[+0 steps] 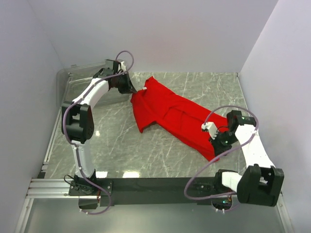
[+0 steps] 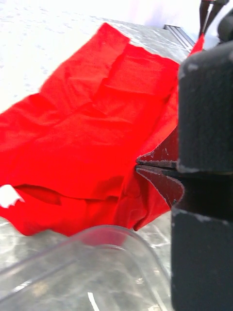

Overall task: Fold and stack the t-shirts
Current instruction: Fold the tshirt

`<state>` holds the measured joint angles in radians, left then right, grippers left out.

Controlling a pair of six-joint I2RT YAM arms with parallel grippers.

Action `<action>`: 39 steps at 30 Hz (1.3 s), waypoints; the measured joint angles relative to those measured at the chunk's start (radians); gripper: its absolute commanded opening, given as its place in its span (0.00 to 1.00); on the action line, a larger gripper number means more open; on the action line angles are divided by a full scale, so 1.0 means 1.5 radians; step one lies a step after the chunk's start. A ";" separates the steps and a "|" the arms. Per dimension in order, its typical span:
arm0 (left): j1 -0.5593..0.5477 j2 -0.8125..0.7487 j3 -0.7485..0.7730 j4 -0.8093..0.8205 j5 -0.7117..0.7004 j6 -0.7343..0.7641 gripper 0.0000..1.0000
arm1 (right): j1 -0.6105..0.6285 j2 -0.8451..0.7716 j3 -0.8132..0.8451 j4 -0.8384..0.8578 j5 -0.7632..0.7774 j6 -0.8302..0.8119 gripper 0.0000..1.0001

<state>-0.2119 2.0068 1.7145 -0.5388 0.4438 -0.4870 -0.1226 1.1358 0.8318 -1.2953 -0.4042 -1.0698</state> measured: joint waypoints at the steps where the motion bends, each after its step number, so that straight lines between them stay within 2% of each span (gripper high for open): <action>1: -0.003 0.013 0.019 -0.003 -0.005 -0.007 0.01 | -0.013 0.009 0.002 0.001 -0.004 -0.003 0.00; 14: -0.027 0.156 0.196 -0.038 -0.039 -0.071 0.01 | -0.107 0.125 0.018 0.033 -0.025 0.006 0.00; 31: -0.031 0.178 0.211 -0.032 -0.081 -0.115 0.01 | -0.138 0.298 0.119 0.090 -0.038 0.077 0.00; 39: -0.031 0.178 0.211 -0.025 -0.093 -0.115 0.01 | -0.138 0.345 0.123 0.112 -0.034 0.109 0.00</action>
<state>-0.2577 2.2730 2.0312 -0.5770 0.3038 -0.6594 -0.3302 1.6539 1.0157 -1.1271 -0.4557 -0.9066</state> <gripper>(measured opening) 0.013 0.008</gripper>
